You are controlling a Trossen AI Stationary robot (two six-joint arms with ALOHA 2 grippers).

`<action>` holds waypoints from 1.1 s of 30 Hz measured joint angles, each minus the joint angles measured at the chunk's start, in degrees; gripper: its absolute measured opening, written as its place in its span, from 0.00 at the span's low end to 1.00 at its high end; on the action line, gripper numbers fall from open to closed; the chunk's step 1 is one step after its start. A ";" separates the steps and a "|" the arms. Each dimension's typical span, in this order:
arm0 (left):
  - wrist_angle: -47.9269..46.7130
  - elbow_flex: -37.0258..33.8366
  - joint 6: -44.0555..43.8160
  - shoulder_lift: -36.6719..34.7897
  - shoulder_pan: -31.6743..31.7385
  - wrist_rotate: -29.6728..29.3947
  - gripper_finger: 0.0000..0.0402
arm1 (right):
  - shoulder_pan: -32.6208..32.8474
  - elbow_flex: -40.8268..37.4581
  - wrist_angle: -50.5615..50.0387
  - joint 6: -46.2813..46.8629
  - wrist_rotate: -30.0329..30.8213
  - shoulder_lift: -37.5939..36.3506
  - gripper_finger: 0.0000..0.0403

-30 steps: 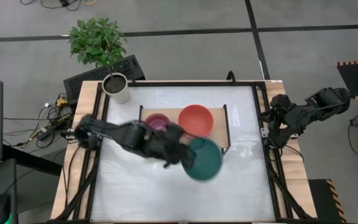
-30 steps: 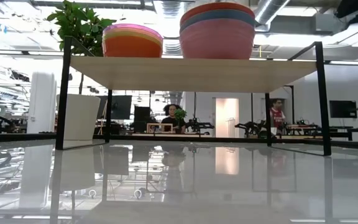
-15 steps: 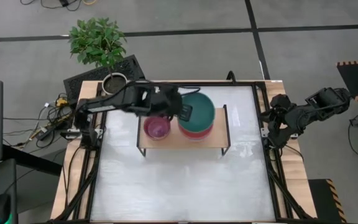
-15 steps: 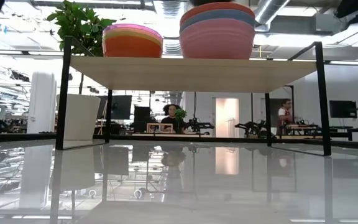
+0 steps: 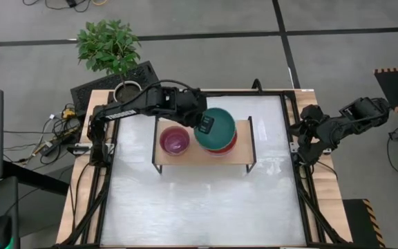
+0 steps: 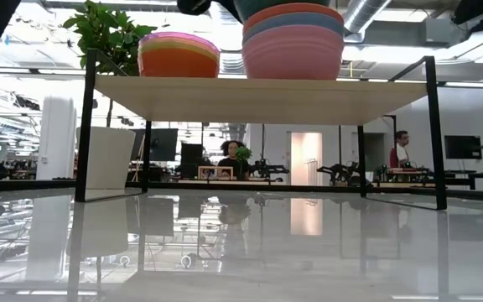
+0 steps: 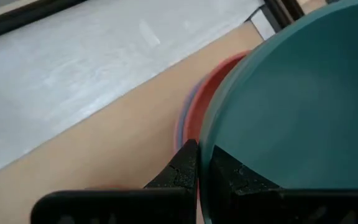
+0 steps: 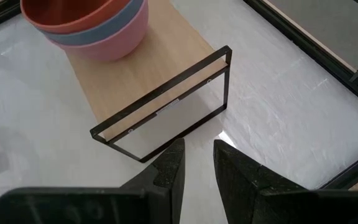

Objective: Place and stack bowls onto a shelf
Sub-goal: Stack the large green bowl on top of the orange bowl on the shelf

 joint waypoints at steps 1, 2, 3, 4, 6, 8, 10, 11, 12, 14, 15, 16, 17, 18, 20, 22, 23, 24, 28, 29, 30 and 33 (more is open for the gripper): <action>-0.01 0.00 0.01 0.30 -0.03 0.01 0.00 | 0.00 0.00 0.00 -0.06 0.01 0.00 0.28; -0.46 0.02 0.01 0.44 -0.01 0.00 0.00 | 0.00 0.00 0.02 -0.29 0.07 0.00 0.28; -1.45 -0.01 0.10 0.63 0.04 0.10 0.00 | 0.00 0.00 0.01 -0.91 0.12 0.02 0.28; -2.32 -0.11 0.42 0.84 0.05 0.65 0.00 | 0.00 0.00 0.00 -1.30 0.15 0.00 0.28; -2.40 -0.09 1.37 1.50 0.08 1.39 0.00 | -0.01 0.00 0.00 -1.42 0.16 0.00 0.28; -2.38 -0.09 1.95 1.76 0.06 2.03 0.00 | 0.00 0.00 0.00 -1.44 0.38 0.01 0.28; -2.40 -0.10 2.70 1.95 0.05 2.04 0.00 | -0.02 0.00 0.00 -1.44 0.68 0.00 0.28; -1.95 -0.07 2.98 2.25 0.04 2.04 0.00 | -0.02 0.00 0.00 -1.44 0.71 0.00 0.28; -1.49 -0.04 3.25 2.36 0.04 2.05 0.00 | 0.00 0.00 0.00 -1.44 0.71 0.00 0.28; -1.41 0.02 4.62 2.63 0.04 2.26 0.00 | 0.00 0.00 0.00 -1.44 0.73 0.02 0.28; -1.14 0.02 5.75 2.64 0.04 2.68 0.00 | -0.02 0.00 0.00 -1.44 0.73 0.00 0.28; -0.53 0.04 6.92 2.64 0.06 3.06 0.00 | -0.01 0.00 0.00 -1.44 0.74 0.00 0.28; -0.01 0.12 7.98 2.63 0.06 3.46 0.00 | 0.00 0.00 0.00 -1.44 0.74 0.02 0.28; 0.21 0.16 8.95 2.62 0.05 3.59 0.00 | 0.00 0.00 0.00 -1.44 0.75 0.02 0.28; -0.05 0.17 10.34 2.62 -0.03 3.34 0.01 | -0.02 0.00 0.00 -1.44 0.75 0.02 0.28; -0.06 0.15 11.37 2.62 -0.18 3.22 0.03 | 0.00 0.00 0.00 -1.42 0.75 0.00 0.28; -0.08 0.15 12.01 2.62 -0.18 3.22 0.05 | 0.00 0.00 0.00 -1.42 0.75 0.01 0.28; -0.06 0.15 12.57 2.62 -0.20 3.19 0.07 | -0.01 0.00 0.00 -1.42 0.75 0.02 0.28; 0.03 0.15 14.89 2.62 -0.22 3.19 0.17 | 0.00 0.00 0.00 -1.42 0.75 0.00 0.28; 0.05 0.15 15.00 2.62 -0.22 3.19 0.20 | 0.00 0.00 0.00 -1.42 0.75 0.02 0.28; 0.03 0.15 15.04 2.62 -0.22 3.17 0.22 | -0.01 0.00 0.00 -1.42 0.75 0.01 0.28; 0.16 0.15 15.25 2.62 -0.22 3.17 0.28 | 0.00 0.00 0.00 -1.42 0.75 0.02 0.28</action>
